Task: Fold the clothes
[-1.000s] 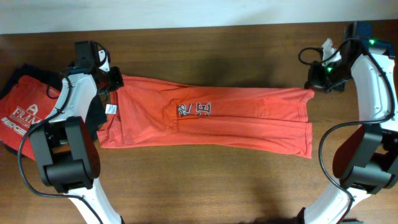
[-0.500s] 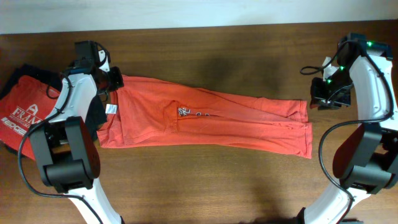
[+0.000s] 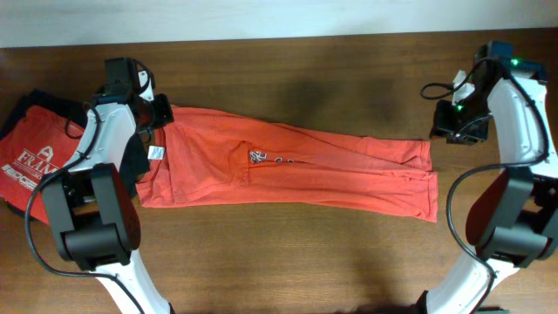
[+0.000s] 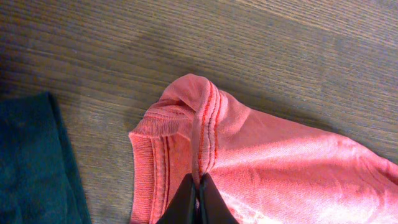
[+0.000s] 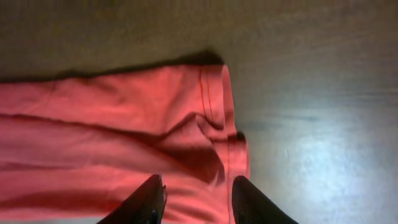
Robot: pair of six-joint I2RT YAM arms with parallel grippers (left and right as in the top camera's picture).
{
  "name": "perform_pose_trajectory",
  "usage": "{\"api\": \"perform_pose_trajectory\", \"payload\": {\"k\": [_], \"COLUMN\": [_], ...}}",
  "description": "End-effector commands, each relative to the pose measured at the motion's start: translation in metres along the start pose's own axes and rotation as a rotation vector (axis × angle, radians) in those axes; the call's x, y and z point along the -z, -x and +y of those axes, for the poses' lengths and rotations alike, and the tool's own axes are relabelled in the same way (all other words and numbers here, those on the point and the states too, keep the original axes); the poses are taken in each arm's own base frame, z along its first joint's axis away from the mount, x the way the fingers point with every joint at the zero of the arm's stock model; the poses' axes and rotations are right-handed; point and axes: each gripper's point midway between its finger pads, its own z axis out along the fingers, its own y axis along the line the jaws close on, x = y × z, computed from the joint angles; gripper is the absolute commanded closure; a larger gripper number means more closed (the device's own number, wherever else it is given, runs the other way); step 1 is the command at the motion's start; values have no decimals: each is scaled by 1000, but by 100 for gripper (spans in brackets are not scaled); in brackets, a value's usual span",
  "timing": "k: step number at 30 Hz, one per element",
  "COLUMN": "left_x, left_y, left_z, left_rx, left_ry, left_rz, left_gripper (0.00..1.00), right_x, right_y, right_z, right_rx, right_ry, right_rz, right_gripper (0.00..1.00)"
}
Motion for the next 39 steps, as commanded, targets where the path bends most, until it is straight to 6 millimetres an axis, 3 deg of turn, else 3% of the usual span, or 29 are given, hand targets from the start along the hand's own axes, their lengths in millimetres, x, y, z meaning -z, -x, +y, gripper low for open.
{"api": "perform_pose_trajectory", "payload": {"k": [1, 3, 5, 13, 15, 19, 23, 27, 28, 30, 33, 36, 39], "left_x": [7, 7, 7, 7, 6, 6, 6, 6, 6, 6, 6, 6, 6], "left_y": [11, 10, 8, 7, 6, 5, 5, 5, 5, 5, 5, 5, 6], "left_z": [0, -1, 0, -1, -6, -9, -9, -9, -9, -8, -8, -8, -9], "left_rx": [8, 8, 8, 8, -1, -7, -6, -6, -6, -6, -6, -6, -6], "left_ry": [-8, -8, -7, -7, -11, -14, -14, -14, -14, -13, -13, -13, -14], "left_rz": [-27, -21, -14, -10, -9, -7, -7, -7, -7, -5, -5, -5, -8], "left_gripper": [95, 95, 95, 94, 94, 94, 94, 95, 95, 95, 94, 94, 94], "right_x": [-41, -62, -77, -89, -94, -99, -97, -91, -85, -72, -50, -52, -64], "right_y": [-10, -14, -19, -5, -4, 23, 49, 60, 60, 58, 42, 20, 13], "right_z": [3, 3, 3, 5, 4, 3, 7, 8, 13, 19, 9, -1, -10], "right_rx": [-26, -33, -54, -103, -105, -107, -117, -108, -72, 4, -10, -50, -54], "right_ry": [46, 59, 67, 85, 85, 91, 123, 132, 163, 203, 194, 178, 133], "right_rz": [93, 130, 167, 121, 107, -7, -110, -147, -146, -138, -76, 16, 34], "right_gripper": [59, 66, 67, 70, 77, 92, 94, 95, 93, 76, 66, 60, 55]}}
